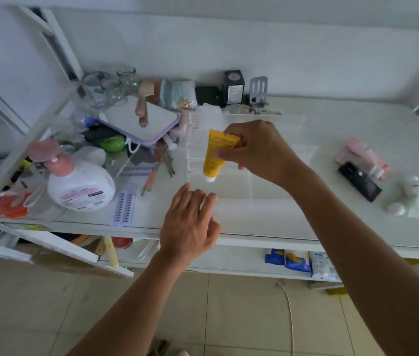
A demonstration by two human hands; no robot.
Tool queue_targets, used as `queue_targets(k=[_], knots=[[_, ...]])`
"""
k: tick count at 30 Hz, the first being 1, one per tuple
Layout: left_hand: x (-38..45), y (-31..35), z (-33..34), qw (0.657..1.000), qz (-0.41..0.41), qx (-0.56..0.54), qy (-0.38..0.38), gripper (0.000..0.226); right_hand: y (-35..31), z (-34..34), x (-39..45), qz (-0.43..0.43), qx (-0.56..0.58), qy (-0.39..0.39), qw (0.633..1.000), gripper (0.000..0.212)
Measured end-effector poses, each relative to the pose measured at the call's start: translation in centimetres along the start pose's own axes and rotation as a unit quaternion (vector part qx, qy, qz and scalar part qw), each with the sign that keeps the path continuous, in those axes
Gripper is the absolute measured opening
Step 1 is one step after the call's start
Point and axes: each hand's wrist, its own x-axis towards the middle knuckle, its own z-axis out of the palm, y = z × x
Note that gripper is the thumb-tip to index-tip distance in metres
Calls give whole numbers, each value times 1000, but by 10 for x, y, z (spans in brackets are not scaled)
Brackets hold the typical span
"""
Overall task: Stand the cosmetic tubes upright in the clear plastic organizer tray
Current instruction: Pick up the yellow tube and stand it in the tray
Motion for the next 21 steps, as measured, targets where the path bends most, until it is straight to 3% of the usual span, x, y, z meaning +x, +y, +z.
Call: queue_targets(k=[4, 10, 17, 21], knots=[[0, 1, -2, 1000, 0, 7, -6, 43, 5, 30, 17, -2, -84, -8, 996, 25], [0, 2, -2, 1000, -6, 15, -22, 44, 1, 49, 20, -13, -98, 2, 995, 27], [2, 3, -6, 999, -7, 19, -37, 44, -6, 38, 9, -6, -36, -2, 999, 31], [1, 2, -7, 999, 2, 17, -42, 44, 14, 3, -22, 8, -78, 54, 995, 36]])
